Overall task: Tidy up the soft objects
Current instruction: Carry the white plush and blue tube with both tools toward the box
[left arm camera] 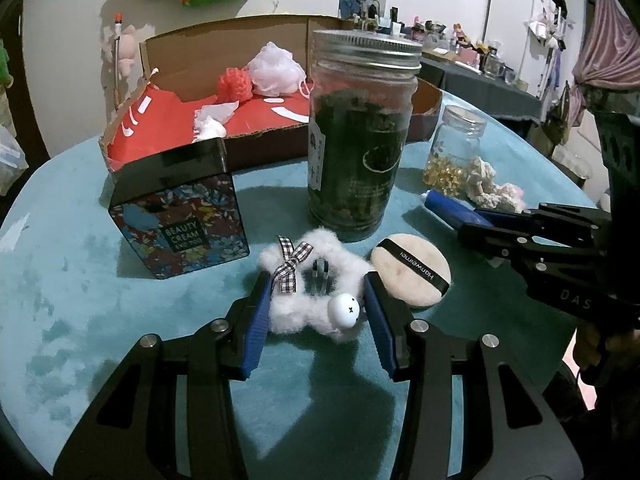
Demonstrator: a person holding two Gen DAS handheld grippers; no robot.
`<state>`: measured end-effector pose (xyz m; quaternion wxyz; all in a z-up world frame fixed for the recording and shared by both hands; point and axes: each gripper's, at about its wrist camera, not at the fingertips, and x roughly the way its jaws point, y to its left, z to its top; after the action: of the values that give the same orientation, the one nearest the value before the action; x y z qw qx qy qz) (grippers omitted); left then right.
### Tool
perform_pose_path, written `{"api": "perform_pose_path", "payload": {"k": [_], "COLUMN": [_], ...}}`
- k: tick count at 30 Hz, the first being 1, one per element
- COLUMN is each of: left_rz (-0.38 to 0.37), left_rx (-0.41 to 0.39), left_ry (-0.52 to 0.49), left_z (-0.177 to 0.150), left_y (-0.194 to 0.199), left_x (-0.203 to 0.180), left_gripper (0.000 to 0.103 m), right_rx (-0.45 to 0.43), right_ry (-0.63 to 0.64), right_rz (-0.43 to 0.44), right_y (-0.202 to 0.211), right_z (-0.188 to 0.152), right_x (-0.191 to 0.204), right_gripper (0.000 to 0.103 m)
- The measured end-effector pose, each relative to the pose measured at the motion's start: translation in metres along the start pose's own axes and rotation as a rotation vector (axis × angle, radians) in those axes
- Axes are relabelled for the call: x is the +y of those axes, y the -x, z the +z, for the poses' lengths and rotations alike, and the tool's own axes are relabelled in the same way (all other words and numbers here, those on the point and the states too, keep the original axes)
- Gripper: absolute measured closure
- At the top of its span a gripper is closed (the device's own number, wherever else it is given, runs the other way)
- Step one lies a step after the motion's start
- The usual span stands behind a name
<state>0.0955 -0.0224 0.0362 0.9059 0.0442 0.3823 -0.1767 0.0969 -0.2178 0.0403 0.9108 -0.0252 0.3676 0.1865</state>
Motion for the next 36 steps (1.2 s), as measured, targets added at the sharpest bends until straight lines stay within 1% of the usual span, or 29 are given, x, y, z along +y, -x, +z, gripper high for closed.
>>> {"api": "perform_pose_path", "payload": {"k": [5, 14, 19, 30, 36], "left_rz": [0.007, 0.040, 0.045, 0.050, 0.062], "left_rx": [-0.006, 0.001, 0.010, 0.022, 0.034], "left_ry": [-0.013, -0.075, -0.098, -0.166, -0.179], "left_z": [0.004, 0.017, 0.026, 0.049, 0.060], "left_y": [0.004, 0.016, 0.020, 0.026, 0.023], "left_x": [-0.001, -0.006, -0.005, -0.003, 0.004], "left_gripper": [0.060, 0.060, 0.060, 0.060, 0.060], "right_rx": [-0.010, -0.026, -0.030, -0.037, -0.042], "right_ry": [0.020, 0.124, 0.177, 0.234, 0.246], "right_rz": [-0.017, -0.093, -0.123, -0.154, -0.161], "right_y": [0.005, 0.017, 0.021, 0.027, 0.029], "right_z": [0.004, 0.022, 0.031, 0.048, 0.059], "right_x": [0.003, 0.016, 0.022, 0.026, 0.025], "right_gripper": [0.078, 0.078, 0.077, 0.077, 0.077]}}
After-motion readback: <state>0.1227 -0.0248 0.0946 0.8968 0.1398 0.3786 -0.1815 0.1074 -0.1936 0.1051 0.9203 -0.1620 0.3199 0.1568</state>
